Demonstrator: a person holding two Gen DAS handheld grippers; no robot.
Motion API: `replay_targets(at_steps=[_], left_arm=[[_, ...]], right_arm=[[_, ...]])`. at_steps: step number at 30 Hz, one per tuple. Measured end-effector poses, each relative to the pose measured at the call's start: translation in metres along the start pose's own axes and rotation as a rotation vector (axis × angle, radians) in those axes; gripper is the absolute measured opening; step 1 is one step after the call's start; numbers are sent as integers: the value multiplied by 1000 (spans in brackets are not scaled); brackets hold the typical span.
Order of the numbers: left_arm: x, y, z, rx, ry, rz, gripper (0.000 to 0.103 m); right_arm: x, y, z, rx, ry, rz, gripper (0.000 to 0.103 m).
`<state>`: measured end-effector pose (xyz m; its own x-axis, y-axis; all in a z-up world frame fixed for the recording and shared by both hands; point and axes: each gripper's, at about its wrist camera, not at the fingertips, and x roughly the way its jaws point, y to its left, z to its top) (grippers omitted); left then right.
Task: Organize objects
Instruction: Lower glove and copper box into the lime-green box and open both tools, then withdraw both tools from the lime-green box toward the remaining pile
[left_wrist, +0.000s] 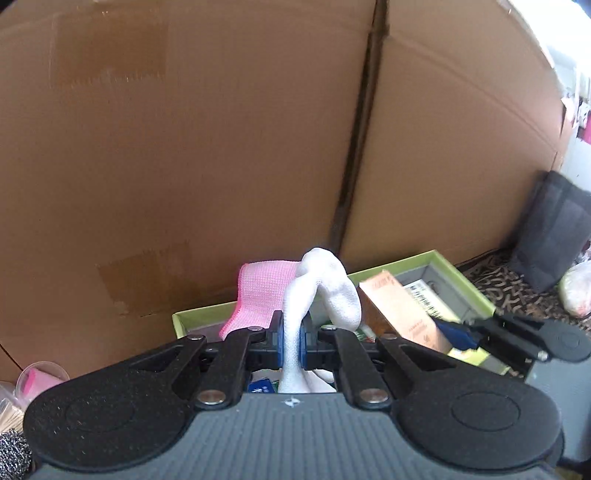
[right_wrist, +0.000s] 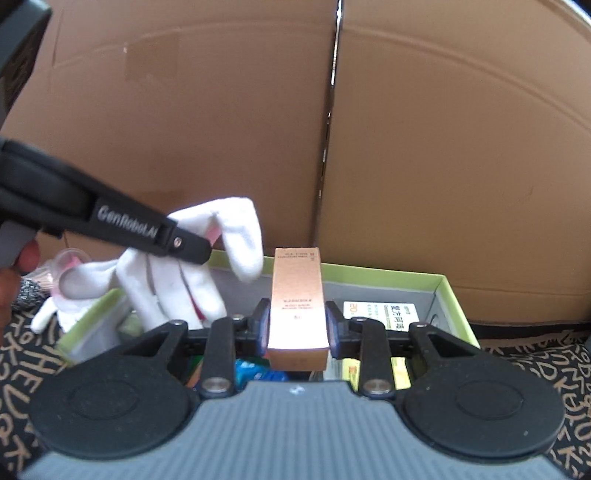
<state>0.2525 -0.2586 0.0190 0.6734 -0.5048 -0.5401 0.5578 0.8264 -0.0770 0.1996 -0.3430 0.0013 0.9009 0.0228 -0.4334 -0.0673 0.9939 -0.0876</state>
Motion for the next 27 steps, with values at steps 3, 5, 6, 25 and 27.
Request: replay_targets(at_steps=[3, 5, 6, 25, 27], left_arm=[[6, 4, -4, -2, -4, 14, 8], [3, 9, -9, -33, -6, 8, 57], [-1, 12, -12, -58, -4, 19, 75], [-126, 28, -100, -183, -36, 285, 91], [-129, 33, -112, -194, -24, 309, 91]], right_arm=[[16, -2, 1, 0, 10, 18, 31], [20, -3, 0, -4, 27, 20, 60], [15, -2, -2, -3, 11, 0, 78], [-126, 40, -68, 180, -181, 71, 103], [-127, 51, -71, 173, -156, 82, 103]])
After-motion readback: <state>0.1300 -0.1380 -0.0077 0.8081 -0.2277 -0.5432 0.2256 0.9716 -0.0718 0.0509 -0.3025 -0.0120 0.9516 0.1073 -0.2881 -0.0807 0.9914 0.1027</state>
